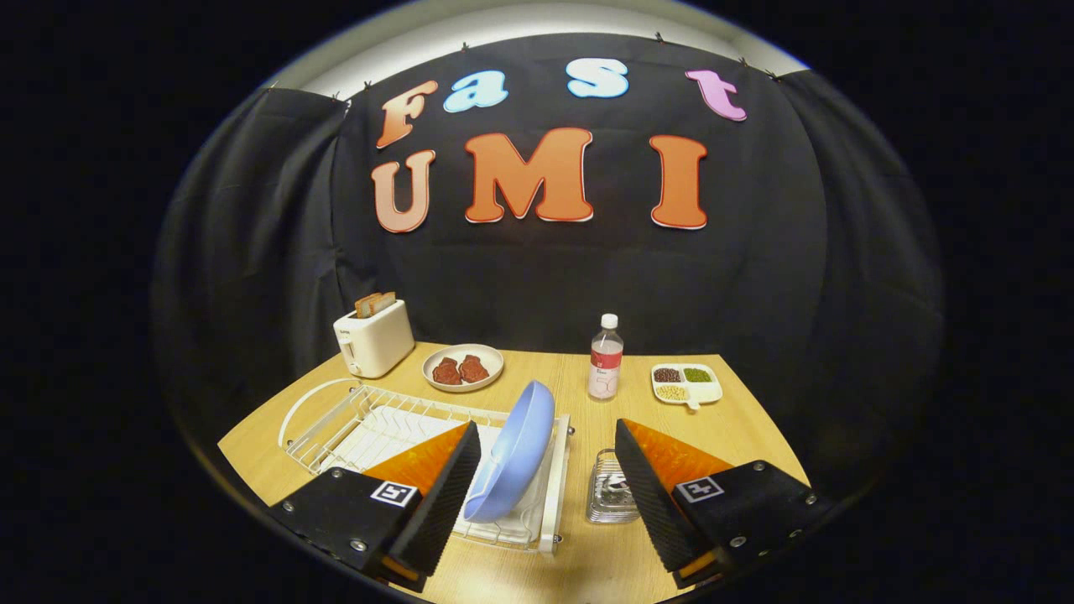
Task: Take the plate from the dish rack, then take the spoon from the basket and place it into the plate.
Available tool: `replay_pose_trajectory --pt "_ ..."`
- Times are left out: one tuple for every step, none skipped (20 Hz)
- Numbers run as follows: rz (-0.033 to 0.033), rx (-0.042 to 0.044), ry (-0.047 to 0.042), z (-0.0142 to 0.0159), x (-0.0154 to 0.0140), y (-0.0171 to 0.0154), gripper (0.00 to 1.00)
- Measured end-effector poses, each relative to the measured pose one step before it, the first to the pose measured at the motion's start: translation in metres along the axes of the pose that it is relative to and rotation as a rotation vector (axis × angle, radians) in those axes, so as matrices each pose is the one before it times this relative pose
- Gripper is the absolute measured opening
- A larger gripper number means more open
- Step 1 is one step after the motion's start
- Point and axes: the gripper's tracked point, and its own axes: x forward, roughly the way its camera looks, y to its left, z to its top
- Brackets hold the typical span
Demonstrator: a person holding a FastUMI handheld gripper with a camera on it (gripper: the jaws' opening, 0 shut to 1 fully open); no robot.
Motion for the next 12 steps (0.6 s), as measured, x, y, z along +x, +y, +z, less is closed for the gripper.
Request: replay_pose_trajectory --pt "0.01676 0.00643 0.02736 -0.00087 0.00694 0.00293 0.95" --pt "0.01214 0.00887 0.04962 -0.00600 0.00795 0.00257 0.94" --pt "-0.00105 0.01134 0.04511 -0.00478 0.00703 0.00034 0.93" --pt "0.00568 -0.00610 0.03950 -0.00280 0.00866 -0.00006 0.92" --pt "0.00175 -0.00080 0.02943 -0.00088 0.00787 0.00058 0.91" --pt "0.00131 0.00487 0.03532 -0.00235 0.00723 0.00043 0.88" --pt "-0.00772 0.01251 0.02981 -0.00152 0.00711 -0.00186 0.87" --pt "-0.00085 0.00284 0.03371 -0.00115 0.00703 -0.00023 0.85" --pt "0.00801 0.00479 0.02906 -0.00150 0.00824 0.00247 0.83" --pt "0.01747 -0.00095 0.04244 -0.00639 0.00670 0.00630 0.79" --pt "0.00289 0.00833 0.03118 -0.00592 0.00559 0.00298 0.78" --pt "-0.00527 -0.00940 0.02790 -0.00500 0.00437 0.00101 0.78"
